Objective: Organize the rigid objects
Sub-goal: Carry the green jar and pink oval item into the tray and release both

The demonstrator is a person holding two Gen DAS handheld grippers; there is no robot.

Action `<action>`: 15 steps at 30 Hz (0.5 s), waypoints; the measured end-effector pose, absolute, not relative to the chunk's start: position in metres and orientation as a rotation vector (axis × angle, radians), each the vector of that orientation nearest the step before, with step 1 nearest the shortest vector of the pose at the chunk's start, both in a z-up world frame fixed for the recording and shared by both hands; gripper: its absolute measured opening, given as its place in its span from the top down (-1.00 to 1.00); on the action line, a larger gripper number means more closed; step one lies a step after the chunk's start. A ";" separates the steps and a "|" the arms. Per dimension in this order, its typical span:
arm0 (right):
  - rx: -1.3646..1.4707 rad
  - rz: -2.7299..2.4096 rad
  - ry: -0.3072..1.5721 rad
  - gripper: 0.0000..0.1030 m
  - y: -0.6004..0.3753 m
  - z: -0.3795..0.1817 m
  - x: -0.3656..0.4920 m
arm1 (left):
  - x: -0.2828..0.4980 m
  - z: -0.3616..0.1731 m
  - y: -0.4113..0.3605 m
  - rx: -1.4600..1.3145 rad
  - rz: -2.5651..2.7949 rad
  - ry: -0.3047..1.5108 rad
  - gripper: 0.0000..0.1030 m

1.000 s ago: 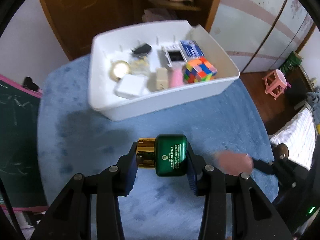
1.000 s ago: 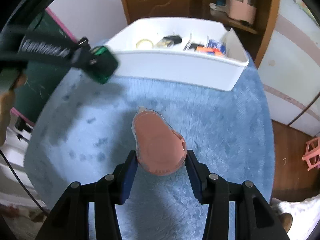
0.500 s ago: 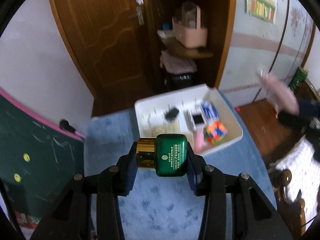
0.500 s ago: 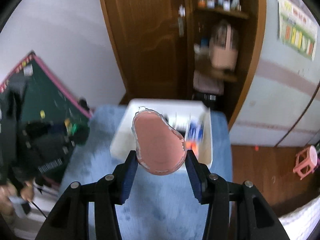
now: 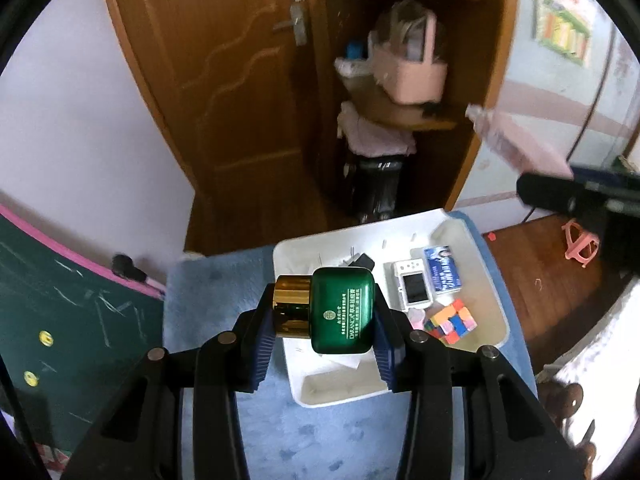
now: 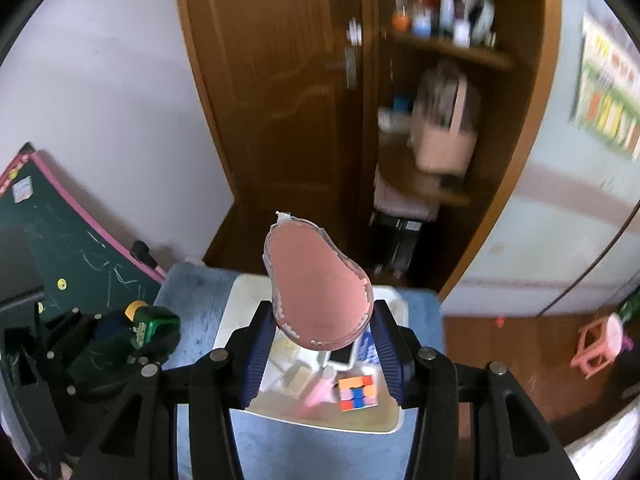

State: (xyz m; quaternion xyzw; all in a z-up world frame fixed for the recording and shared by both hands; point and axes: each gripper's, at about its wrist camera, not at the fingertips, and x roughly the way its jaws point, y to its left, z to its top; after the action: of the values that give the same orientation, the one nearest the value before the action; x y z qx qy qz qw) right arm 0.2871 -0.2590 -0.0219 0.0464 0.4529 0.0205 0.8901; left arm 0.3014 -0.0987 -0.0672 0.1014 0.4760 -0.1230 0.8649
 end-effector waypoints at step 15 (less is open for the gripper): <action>0.233 0.035 1.263 0.05 -0.266 -0.218 0.386 | 0.377 -0.224 -0.119 0.200 -0.154 1.241 0.11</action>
State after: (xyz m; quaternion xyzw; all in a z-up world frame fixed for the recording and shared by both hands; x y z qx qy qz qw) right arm 0.3858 -0.2657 -0.2175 0.1086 0.5888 0.0163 0.8008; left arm 0.3768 -0.1192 -0.2239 0.0933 0.5800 -0.0720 0.8061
